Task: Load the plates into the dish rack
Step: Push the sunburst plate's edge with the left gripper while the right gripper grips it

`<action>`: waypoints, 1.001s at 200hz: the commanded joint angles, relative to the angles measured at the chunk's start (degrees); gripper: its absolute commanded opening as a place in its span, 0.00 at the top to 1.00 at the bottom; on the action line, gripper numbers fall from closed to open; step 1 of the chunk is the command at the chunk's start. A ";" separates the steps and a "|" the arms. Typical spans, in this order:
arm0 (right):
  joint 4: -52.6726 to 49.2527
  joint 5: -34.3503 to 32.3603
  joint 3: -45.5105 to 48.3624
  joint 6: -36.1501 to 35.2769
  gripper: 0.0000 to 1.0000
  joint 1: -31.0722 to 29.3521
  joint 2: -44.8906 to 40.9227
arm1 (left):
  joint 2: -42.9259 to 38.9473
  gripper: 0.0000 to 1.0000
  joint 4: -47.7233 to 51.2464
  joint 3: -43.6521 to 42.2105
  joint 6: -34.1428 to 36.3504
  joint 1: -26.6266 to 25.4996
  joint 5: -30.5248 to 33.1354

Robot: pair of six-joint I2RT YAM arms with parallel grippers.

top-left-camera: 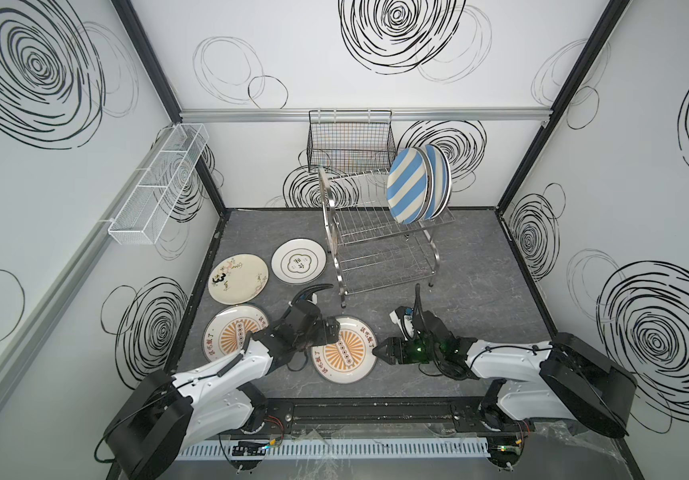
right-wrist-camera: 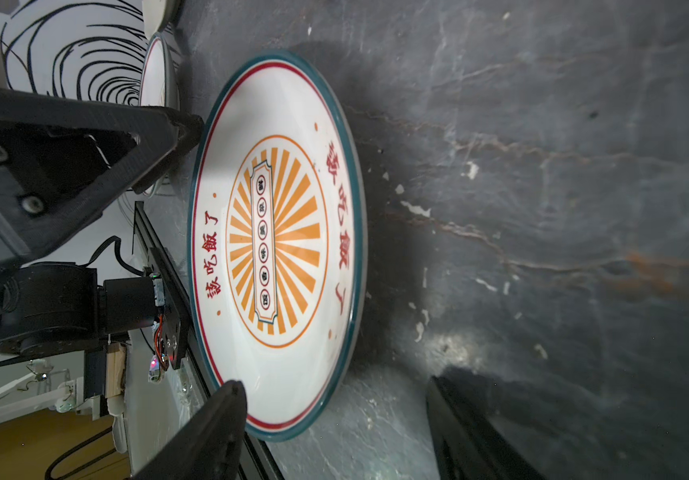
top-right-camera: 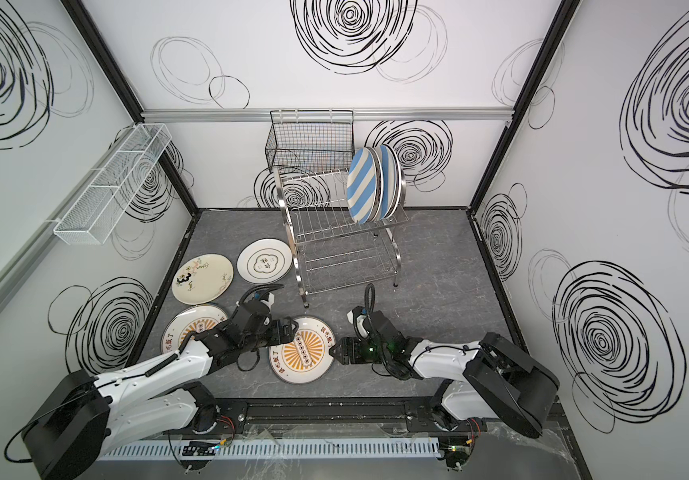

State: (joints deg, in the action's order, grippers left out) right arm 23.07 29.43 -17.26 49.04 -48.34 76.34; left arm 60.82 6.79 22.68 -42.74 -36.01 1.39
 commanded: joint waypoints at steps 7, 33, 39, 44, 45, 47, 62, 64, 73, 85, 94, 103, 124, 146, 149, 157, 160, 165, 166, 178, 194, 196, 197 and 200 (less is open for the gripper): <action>-1.89 -1.08 -2.44 -0.80 0.31 -1.15 3.29 | -3.48 0.04 4.42 -1.14 -1.37 0.02 3.49; -2.52 -1.24 -4.03 -1.22 0.36 -1.88 6.98 | -5.11 0.04 3.14 -2.99 -2.38 -0.58 0.81; -2.29 -1.21 -4.27 -1.15 0.38 -2.06 7.60 | -5.54 0.04 2.29 -3.65 -2.71 -0.99 0.33; -2.03 -1.22 -4.43 -1.05 0.38 -2.17 8.18 | -5.87 0.04 1.51 -4.29 -3.14 -1.35 -0.04; -2.00 -1.22 -4.48 -1.00 0.38 -2.14 8.28 | -5.97 0.04 1.23 -4.39 -3.23 -1.39 -0.10; -1.83 -1.28 -4.53 -0.97 0.39 -2.21 8.47 | -6.08 0.04 0.80 -4.59 -3.34 -1.53 -0.30; -1.20 -1.18 -4.88 -0.60 0.40 -2.37 9.52 | -6.49 0.04 -3.08 -6.30 -4.50 -3.18 -2.51; -1.19 -1.16 -4.93 -0.58 0.40 -2.38 9.64 | -6.45 0.04 -3.40 -6.43 -4.69 -3.43 -2.75; -1.27 -1.34 -5.15 -0.35 0.40 -2.35 9.99 | -6.33 0.04 -4.84 -6.92 -5.28 -4.72 -3.12; -1.27 -1.63 -5.33 -0.10 0.41 -2.34 10.36 | -6.16 0.04 -6.22 -7.29 -5.57 -6.64 -2.71; -1.12 -1.74 -5.24 0.22 0.42 -2.34 10.52 | -6.03 0.04 -6.51 -7.28 -6.05 -7.68 -1.95; -0.88 -1.87 -5.16 0.51 0.42 -2.31 10.68 | -5.94 0.04 -6.89 -7.25 -6.38 -8.51 -1.51; -1.59 -2.24 -5.59 0.71 0.45 -2.25 11.35 | -6.23 0.04 -7.75 -6.90 -6.57 -10.41 -1.31; -2.27 -2.71 -5.77 0.79 0.53 -2.14 11.23 | -6.76 0.04 -7.57 -6.75 -6.30 -13.22 1.00; -2.36 -2.91 -5.77 0.86 0.54 -2.19 11.14 | -6.76 0.04 -7.51 -6.80 -6.30 -13.43 1.24; -2.73 -3.37 -5.69 0.91 0.58 -2.11 10.63 | -6.67 0.04 -7.41 -6.92 -6.37 -13.84 1.37; -2.81 -3.53 -5.68 0.97 0.59 -2.08 10.46 | -6.60 0.04 -7.39 -6.94 -6.39 -13.90 1.46; -3.06 -3.86 -5.60 1.16 0.61 -2.00 10.11 | -6.59 0.04 -7.24 -6.98 -6.47 -14.10 1.59; -3.05 -3.90 -5.60 1.20 0.61 -2.01 10.00 | -6.59 0.04 -7.28 -6.96 -6.47 -14.09 1.64; -3.59 -4.59 -5.42 1.45 0.66 -1.74 8.91 | -6.50 0.04 -7.06 -7.13 -6.30 -14.26 1.83; -4.30 -5.43 -5.24 1.72 0.73 -1.42 7.15 | -6.71 0.04 -6.39 -6.98 -5.83 -14.33 2.18; -4.40 -5.57 -5.24 1.73 0.73 -1.41 6.85 | -6.73 0.04 -6.29 -6.95 -5.75 -14.35 2.25; -4.46 -5.63 -5.24 1.79 0.74 -1.41 6.74 | -6.75 0.04 -6.19 -6.86 -5.72 -14.35 2.28; -4.59 -5.76 -5.24 1.78 0.75 -1.33 6.38 | -6.88 0.04 -6.03 -6.80 -5.62 -14.30 2.42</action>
State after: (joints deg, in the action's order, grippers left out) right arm 22.55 26.50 -23.07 49.98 -50.11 85.08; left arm 54.92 4.01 15.59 -48.25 -49.84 2.83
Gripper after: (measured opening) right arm 0.283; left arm 0.959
